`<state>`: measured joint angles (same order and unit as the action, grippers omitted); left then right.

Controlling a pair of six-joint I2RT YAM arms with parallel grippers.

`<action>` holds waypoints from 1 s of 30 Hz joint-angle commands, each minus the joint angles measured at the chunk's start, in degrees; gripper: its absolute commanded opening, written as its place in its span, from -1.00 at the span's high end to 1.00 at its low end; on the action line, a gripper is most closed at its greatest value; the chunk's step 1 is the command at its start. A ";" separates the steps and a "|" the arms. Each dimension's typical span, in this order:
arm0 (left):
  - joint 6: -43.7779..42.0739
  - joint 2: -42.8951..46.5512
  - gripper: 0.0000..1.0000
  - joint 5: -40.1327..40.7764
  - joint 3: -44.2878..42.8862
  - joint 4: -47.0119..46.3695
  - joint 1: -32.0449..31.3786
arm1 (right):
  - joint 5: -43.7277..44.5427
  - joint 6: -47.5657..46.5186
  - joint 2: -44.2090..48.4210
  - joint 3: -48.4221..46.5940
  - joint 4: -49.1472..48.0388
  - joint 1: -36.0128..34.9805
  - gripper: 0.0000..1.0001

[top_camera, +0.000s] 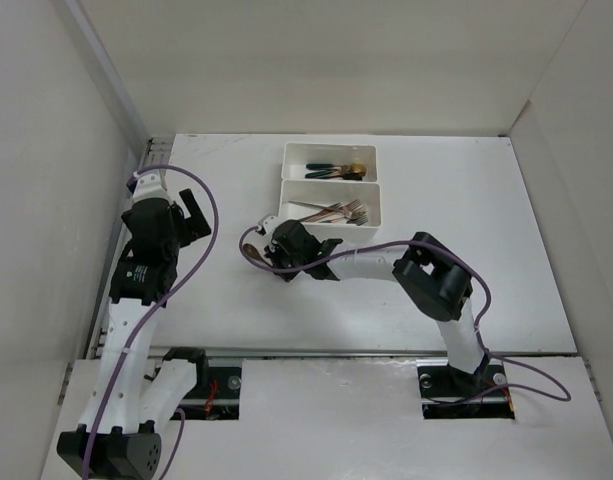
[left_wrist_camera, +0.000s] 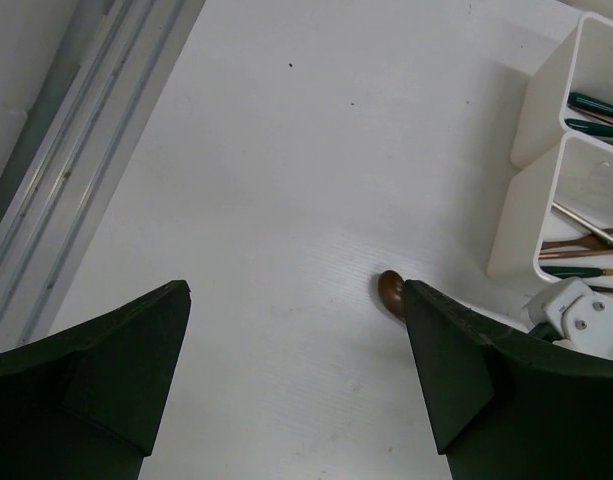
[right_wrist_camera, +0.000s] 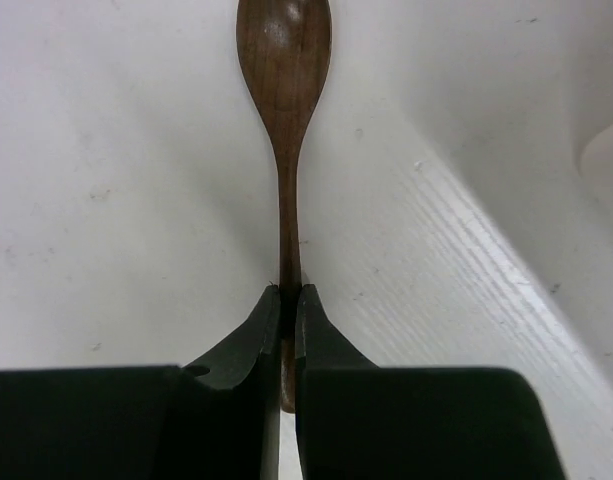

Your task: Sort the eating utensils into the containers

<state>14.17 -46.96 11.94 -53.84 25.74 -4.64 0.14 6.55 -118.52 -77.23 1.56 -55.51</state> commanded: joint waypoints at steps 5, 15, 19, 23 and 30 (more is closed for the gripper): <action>1.29 1.61 -0.71 0.54 0.06 -1.39 0.34 | -5.32 8.03 4.33 -4.85 -1.81 -0.22 1.00; 1.29 1.61 -0.71 1.59 0.06 -1.39 0.34 | 21.18 51.16 11.03 -9.69 -9.91 5.05 1.00; 1.29 2.22 -0.71 1.59 0.06 -1.39 0.34 | 30.08 68.92 8.32 -12.93 -9.91 8.21 1.00; 1.29 2.75 -0.71 1.59 0.06 -1.39 0.87 | 34.05 78.76 3.05 -20.13 -7.46 10.94 1.00; 1.29 2.75 -0.71 2.12 0.06 -1.39 0.87 | 37.65 96.69 -3.02 -27.71 1.86 14.81 1.00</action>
<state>14.74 -45.15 13.10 -53.71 25.76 -4.01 33.69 90.61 -120.27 -102.35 -0.95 -41.17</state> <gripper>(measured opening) 0.855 0.067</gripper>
